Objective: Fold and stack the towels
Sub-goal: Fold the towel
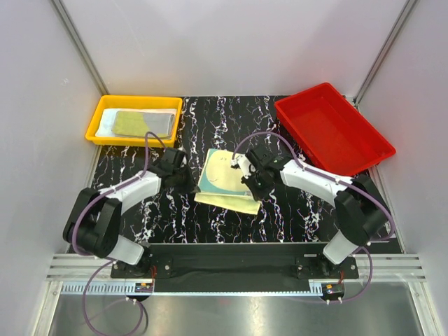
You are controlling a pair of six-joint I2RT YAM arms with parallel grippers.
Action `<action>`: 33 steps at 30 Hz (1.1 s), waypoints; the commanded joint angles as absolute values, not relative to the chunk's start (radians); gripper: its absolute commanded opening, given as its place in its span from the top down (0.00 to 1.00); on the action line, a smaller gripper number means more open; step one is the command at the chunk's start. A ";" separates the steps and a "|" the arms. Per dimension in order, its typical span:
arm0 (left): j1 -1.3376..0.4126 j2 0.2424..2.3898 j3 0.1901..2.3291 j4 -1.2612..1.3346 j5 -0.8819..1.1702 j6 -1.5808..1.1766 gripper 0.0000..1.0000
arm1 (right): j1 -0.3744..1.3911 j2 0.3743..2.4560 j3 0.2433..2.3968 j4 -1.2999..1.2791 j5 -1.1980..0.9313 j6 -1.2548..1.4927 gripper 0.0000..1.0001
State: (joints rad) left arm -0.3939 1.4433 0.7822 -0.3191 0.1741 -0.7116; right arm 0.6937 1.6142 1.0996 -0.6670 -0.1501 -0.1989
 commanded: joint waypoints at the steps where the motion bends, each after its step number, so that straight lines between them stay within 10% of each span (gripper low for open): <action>1: -0.396 1.477 0.749 -0.239 0.201 -0.687 1.00 | 0.699 1.637 1.071 -0.681 -0.118 -0.175 1.00; 33: -0.434 1.344 0.683 -0.312 0.183 -0.696 1.00 | 0.755 1.611 1.143 -0.888 -0.126 -0.086 1.00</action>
State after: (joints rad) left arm -0.4347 1.3369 0.7280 -0.3347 0.2047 -0.6930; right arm 0.7410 1.6077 1.1347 -0.8154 -0.1474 -0.1146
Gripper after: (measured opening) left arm 0.030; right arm 0.010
